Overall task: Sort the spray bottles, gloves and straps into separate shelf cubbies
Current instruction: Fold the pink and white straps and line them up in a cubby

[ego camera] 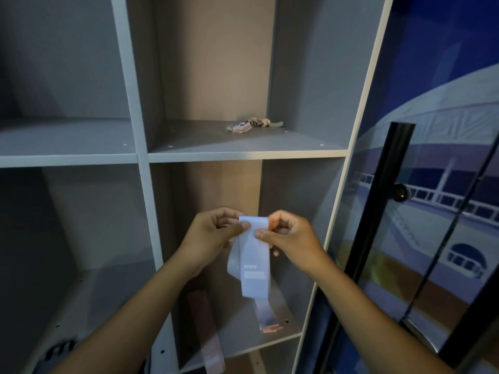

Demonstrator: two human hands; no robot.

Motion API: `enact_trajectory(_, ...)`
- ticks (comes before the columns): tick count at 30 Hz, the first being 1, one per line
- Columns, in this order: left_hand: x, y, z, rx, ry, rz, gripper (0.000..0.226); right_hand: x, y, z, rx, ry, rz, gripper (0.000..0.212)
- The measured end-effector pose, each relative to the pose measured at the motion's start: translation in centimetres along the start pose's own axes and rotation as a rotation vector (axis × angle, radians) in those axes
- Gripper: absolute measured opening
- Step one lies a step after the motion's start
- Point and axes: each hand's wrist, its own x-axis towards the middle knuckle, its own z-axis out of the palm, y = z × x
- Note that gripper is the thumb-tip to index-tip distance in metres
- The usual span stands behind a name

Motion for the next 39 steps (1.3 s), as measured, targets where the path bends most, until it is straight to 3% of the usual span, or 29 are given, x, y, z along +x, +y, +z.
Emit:
enact_trajectory(7, -0.2, -1.3, 1.2, -0.149, 0.050, -0.124, 0.019, -1.4, 1.9, -1.3, -0.034, -0.107, 0.054, 0.006)
enact_trajectory(16, 0.0, -5.4, 3.5, -0.308, 0.046, -0.210, 0.028, -1.5, 4.5, -0.1, -0.056, 0.063, 0.045, 0.011)
enact_trajectory(20, 0.5, -7.1, 4.0, -0.286, 0.039, -0.210, 0.031, -1.4, 5.9, 0.5, -0.239, 0.147, 0.026, 0.009)
enact_trajectory(24, 0.6, -7.8, 4.2, -0.207, 0.038, -0.168, 0.038, -1.5, 7.3, 0.5, -0.434, 0.130, -0.003, 0.017)
enact_trajectory(27, 0.4, -8.1, 4.1, -0.147, 0.051, -0.107, 0.038, -1.8, 7.5, 0.5, -0.288, 0.142, 0.062, 0.009)
enact_trajectory(30, 0.1, -8.9, 4.2, -0.175, 0.073, -0.100, 0.032, -2.3, 8.0, 0.5, -0.152, 0.196, 0.106, 0.026)
enact_trajectory(34, -0.8, -11.0, 4.4, -0.142, 0.072, -0.106, 0.026, -3.4, 10.2, 1.2, -0.103, 0.232, 0.075, 0.041)
enact_trajectory(39, -3.8, -15.9, 4.8, -0.145, 0.073, -0.224, 0.028, -6.6, 14.4, 2.1, -0.137, 0.202, 0.100, 0.035)
